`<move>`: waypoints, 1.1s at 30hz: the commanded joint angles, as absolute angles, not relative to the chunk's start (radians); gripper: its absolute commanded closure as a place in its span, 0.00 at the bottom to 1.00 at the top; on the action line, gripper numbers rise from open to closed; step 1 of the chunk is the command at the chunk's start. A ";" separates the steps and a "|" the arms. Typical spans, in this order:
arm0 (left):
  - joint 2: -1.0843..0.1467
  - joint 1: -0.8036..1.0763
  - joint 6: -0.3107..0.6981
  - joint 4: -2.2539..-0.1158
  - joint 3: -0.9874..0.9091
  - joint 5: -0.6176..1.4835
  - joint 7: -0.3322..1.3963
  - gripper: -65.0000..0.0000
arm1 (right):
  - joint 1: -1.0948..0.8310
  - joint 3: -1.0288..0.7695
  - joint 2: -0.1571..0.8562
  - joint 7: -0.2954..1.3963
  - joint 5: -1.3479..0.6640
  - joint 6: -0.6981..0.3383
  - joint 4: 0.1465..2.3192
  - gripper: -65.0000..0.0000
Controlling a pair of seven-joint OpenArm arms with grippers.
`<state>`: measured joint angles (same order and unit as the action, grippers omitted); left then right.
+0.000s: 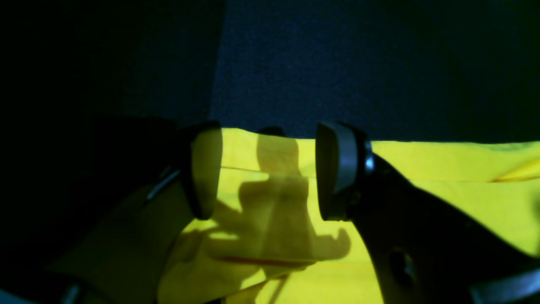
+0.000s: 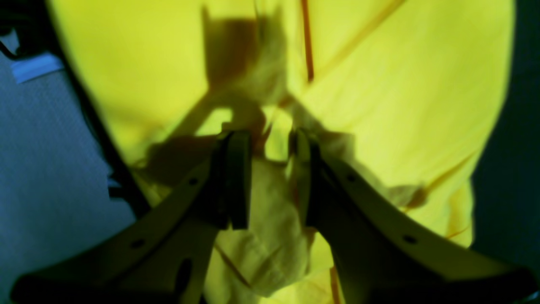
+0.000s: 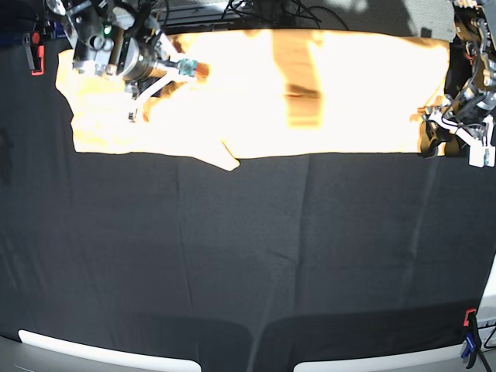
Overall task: Layout the t-shirt on the table in an organized manner, then fold the t-shirt properly
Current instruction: 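Push the folded end inward along the strip with the right gripper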
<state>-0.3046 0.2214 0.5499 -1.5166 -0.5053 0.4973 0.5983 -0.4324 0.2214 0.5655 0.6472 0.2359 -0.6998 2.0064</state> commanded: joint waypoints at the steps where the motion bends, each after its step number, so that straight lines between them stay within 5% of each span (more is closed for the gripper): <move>1: -0.319 0.213 0.553 -1.534 -0.510 0.517 0.568 0.49 | -0.427 0.216 0.576 0.636 0.232 -0.698 2.019 0.74; 6: -0.319 0.213 0.553 -1.534 -0.510 0.517 0.567 0.49 | -0.427 0.216 0.576 0.627 0.232 -0.680 2.019 0.76; 18: -0.319 0.213 0.553 -1.534 -0.510 0.516 0.567 0.49 | -0.427 0.216 0.576 0.606 0.233 -0.592 2.025 1.00; 33: -0.319 0.213 0.553 -1.534 -0.510 0.513 0.567 0.49 | -0.561 0.216 0.577 0.720 0.225 -0.606 2.270 1.00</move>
<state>-0.3046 0.2214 0.5499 -1.5166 -0.5053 0.4965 0.5983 -0.5652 0.2211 0.5655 0.7277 0.2321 -0.6071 2.2475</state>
